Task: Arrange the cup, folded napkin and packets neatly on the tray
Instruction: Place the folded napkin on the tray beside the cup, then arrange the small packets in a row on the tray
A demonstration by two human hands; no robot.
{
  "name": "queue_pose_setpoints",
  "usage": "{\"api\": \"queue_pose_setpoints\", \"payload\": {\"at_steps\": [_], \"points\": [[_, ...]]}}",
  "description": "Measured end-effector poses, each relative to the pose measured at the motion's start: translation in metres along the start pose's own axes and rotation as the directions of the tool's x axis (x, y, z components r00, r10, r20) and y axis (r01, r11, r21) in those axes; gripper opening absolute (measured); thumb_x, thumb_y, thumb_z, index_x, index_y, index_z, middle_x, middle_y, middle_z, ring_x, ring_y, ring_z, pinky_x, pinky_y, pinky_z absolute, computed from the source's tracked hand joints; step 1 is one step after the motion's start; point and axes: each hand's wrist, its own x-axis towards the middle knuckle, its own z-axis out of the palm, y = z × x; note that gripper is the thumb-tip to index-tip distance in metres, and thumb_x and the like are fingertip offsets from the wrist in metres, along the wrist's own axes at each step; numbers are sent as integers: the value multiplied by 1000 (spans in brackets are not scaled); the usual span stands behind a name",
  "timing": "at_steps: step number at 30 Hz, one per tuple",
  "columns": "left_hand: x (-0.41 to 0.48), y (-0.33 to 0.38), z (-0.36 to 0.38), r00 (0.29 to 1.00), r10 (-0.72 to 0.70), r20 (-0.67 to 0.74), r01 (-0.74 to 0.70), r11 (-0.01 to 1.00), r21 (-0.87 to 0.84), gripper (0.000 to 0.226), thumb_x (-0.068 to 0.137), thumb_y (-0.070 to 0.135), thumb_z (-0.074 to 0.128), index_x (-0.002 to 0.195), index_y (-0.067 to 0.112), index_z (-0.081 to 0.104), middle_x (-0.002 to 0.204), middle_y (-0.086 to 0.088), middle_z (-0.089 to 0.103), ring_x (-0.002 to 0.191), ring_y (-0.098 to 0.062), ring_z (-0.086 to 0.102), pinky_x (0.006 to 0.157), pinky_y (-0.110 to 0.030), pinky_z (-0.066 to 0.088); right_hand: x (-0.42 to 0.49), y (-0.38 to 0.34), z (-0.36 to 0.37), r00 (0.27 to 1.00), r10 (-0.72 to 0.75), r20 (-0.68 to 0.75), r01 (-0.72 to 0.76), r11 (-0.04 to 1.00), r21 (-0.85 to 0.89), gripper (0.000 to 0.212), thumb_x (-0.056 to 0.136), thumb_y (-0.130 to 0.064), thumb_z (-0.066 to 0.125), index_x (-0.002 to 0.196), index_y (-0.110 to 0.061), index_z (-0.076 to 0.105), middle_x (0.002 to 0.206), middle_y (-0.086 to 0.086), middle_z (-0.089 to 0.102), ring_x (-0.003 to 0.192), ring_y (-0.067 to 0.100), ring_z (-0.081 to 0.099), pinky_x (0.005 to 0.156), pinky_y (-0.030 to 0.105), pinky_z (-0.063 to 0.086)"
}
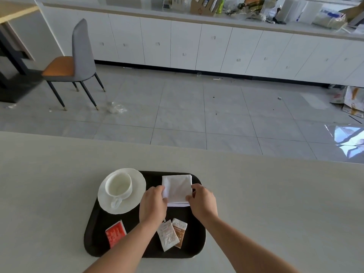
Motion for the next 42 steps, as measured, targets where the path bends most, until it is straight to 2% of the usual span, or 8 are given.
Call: {"api": "queue_pose_setpoints", "payload": {"at_steps": [5,11,15,22,27,31,36,42], "points": [[-3,-2,5,999,41,4,-41,998,40,30,88,16,64,118,15,64,90,2,60,79,-11,55,69,-19,42,1,0,3,1000,-11,7,11,999,-41,7,85,-19,65,89,-15,61,90,2,62,76,22,52,64,31,41],[-4,-4,5,998,58,9,-58,998,15,36,86,18,67,122,14,63,96,0,60,84,-12,57,71,-18,42,-1,3,4,998,-63,6,63,997,-47,44,92,-22,64,135,-19,52,122,5,60,106,29,62,83,34,49],[-6,-7,5,988,140,59,-145,986,84,42,79,27,72,119,19,62,101,3,56,86,-10,53,73,-17,43,0,6,4,997,-70,16,71,996,-54,49,93,-23,63,140,-19,49,126,6,59,110,29,61,87,34,50],[-14,-7,-2,980,191,52,-195,977,86,47,83,19,69,128,20,56,107,2,56,94,-13,55,82,-22,48,-7,9,-2,996,-83,-33,83,997,0,35,91,-27,66,123,-16,57,104,1,60,90,23,61,75,31,49],[-54,-31,-26,971,227,-71,-226,974,17,40,74,6,76,111,16,66,100,5,61,90,-13,59,79,-25,52,-37,24,-5,977,-165,-133,174,983,58,27,91,-15,64,118,-17,68,97,-5,63,78,17,61,69,23,48],[-90,-68,-43,977,136,-163,-123,989,87,34,65,-2,78,96,12,72,90,1,66,79,-22,63,69,-40,55,-65,22,5,956,-284,-76,287,957,37,19,91,-16,66,108,-19,74,96,-8,68,74,6,60,63,10,42],[-114,-101,-58,981,94,-168,-67,985,161,36,59,0,83,91,11,72,90,-3,66,76,-29,61,63,-40,54,-80,-7,22,900,-435,32,436,896,-85,25,96,-23,56,115,-24,71,111,-11,68,106,12,58,78,27,52],[-126,-121,-65,996,65,-59,-50,974,221,23,71,13,75,94,18,71,95,3,63,83,-20,60,68,-33,54,-85,-43,58,830,-534,159,555,769,-318,30,99,-25,46,124,-23,62,128,-5,61,119,24,47,98,36,42]]}}
